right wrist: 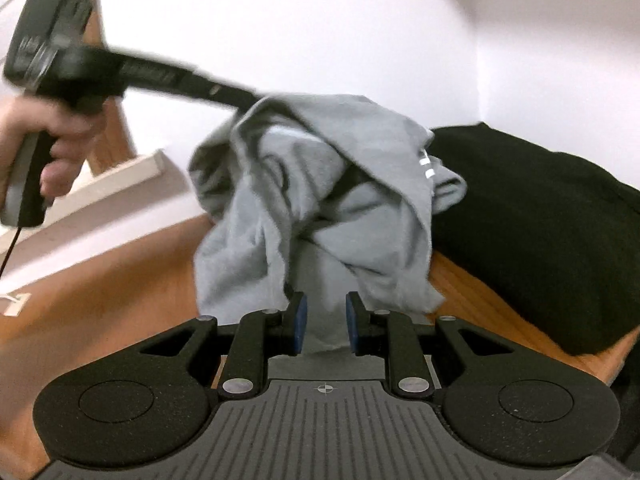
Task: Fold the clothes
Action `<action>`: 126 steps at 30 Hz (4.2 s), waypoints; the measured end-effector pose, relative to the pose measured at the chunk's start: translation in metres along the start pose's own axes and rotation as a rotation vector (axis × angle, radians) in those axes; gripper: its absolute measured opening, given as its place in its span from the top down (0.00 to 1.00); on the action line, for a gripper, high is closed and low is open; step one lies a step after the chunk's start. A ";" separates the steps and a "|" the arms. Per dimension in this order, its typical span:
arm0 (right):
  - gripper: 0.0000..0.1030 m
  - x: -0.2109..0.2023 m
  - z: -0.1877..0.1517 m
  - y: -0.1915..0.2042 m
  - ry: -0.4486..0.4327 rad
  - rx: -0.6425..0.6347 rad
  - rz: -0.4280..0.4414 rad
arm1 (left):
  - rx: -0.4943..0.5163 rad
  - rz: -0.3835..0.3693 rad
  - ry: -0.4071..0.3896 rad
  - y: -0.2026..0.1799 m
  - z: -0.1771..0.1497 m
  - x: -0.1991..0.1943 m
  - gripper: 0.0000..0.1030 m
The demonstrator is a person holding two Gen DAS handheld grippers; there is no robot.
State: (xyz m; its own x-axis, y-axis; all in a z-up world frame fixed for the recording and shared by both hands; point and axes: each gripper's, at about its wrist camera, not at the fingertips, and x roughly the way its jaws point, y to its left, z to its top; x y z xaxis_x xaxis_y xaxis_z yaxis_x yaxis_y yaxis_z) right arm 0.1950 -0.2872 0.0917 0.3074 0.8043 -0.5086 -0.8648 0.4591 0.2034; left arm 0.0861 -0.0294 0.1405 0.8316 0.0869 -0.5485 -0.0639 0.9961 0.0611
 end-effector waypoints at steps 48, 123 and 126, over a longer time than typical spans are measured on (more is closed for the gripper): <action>0.84 0.000 -0.016 0.017 0.008 -0.157 0.044 | 0.276 0.109 0.065 -0.020 0.024 0.031 0.96; 0.90 0.049 0.140 0.038 -0.009 -0.356 -0.247 | -0.100 0.198 0.007 0.070 0.017 -0.026 0.86; 0.81 0.072 0.122 0.011 0.043 -0.325 -0.224 | -0.128 0.181 0.036 0.065 -0.006 -0.013 0.74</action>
State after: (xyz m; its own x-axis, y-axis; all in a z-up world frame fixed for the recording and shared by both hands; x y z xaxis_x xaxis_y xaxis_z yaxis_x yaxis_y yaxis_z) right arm 0.2562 -0.1778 0.1593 0.4920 0.6776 -0.5466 -0.8607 0.4729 -0.1885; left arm 0.0678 0.0341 0.1467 0.7802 0.2624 -0.5679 -0.2814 0.9580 0.0560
